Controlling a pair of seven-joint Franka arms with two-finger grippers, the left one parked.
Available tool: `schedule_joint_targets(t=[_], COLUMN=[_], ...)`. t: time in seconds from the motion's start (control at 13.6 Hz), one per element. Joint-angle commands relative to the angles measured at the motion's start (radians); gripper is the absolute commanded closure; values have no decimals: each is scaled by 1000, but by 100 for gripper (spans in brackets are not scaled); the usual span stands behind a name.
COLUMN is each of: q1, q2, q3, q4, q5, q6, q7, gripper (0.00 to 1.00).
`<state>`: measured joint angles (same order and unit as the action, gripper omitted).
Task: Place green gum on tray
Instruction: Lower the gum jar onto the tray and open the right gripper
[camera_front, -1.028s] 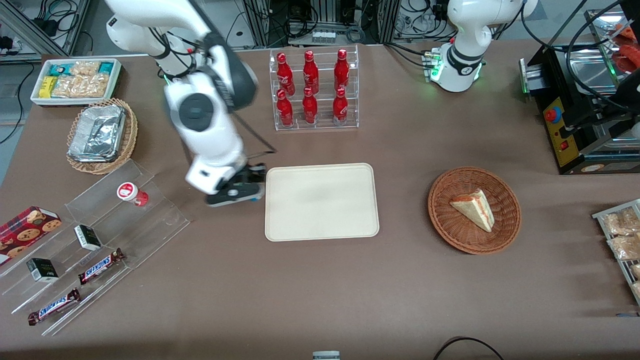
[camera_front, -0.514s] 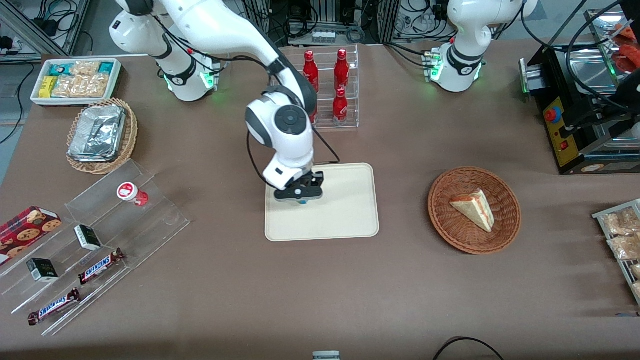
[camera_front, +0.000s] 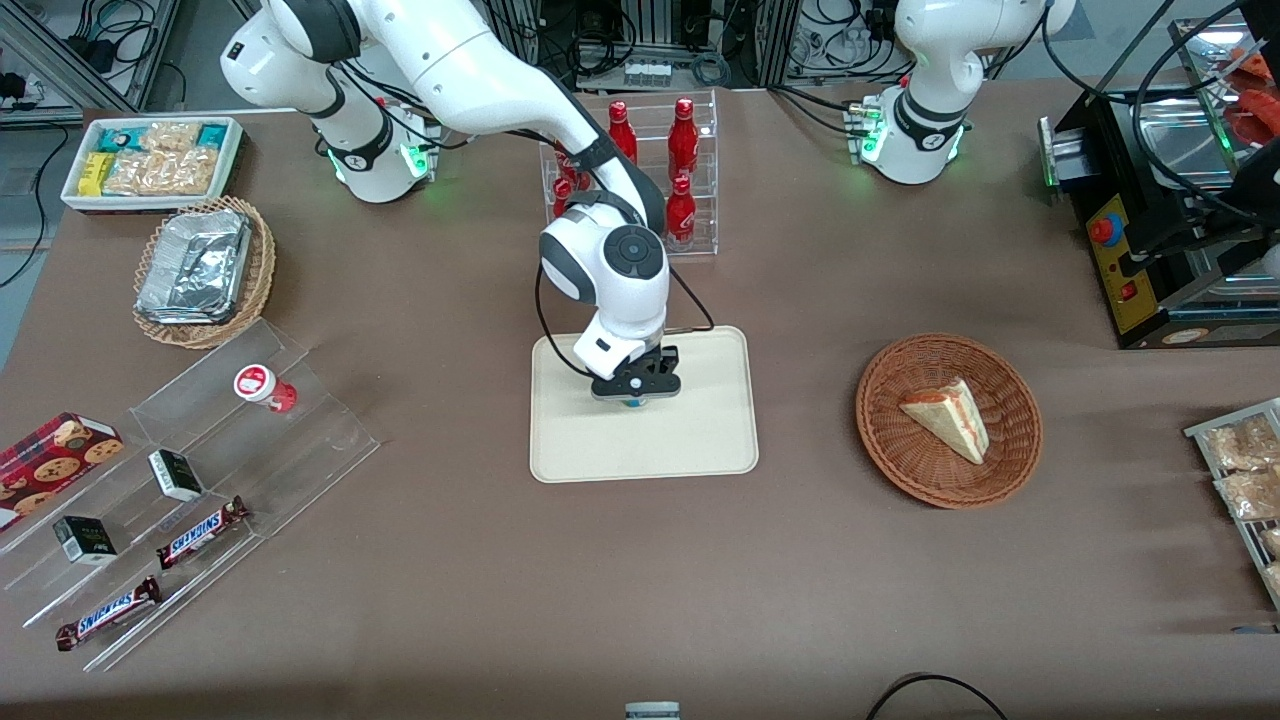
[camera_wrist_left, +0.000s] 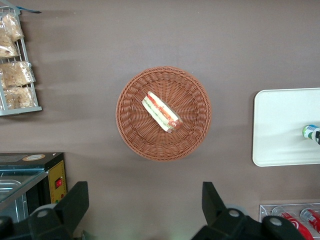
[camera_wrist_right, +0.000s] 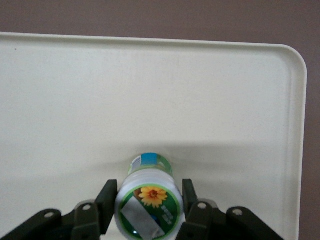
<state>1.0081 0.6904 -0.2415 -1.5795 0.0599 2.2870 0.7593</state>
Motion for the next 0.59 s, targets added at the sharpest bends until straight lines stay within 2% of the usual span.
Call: schedule_joint_targets(t=[0.0,0.07,0.29,0.51], q1=[-5,-6,-17,-41], q2=[27,32,17,-78], q3=[-1,-1,-1,-24], q4=[35,35,36,23], q5=[44,44,46,35], q6=[0,2,0,-14], q7=[-8,-9,-14,-46], gripper=[58,1,0,0])
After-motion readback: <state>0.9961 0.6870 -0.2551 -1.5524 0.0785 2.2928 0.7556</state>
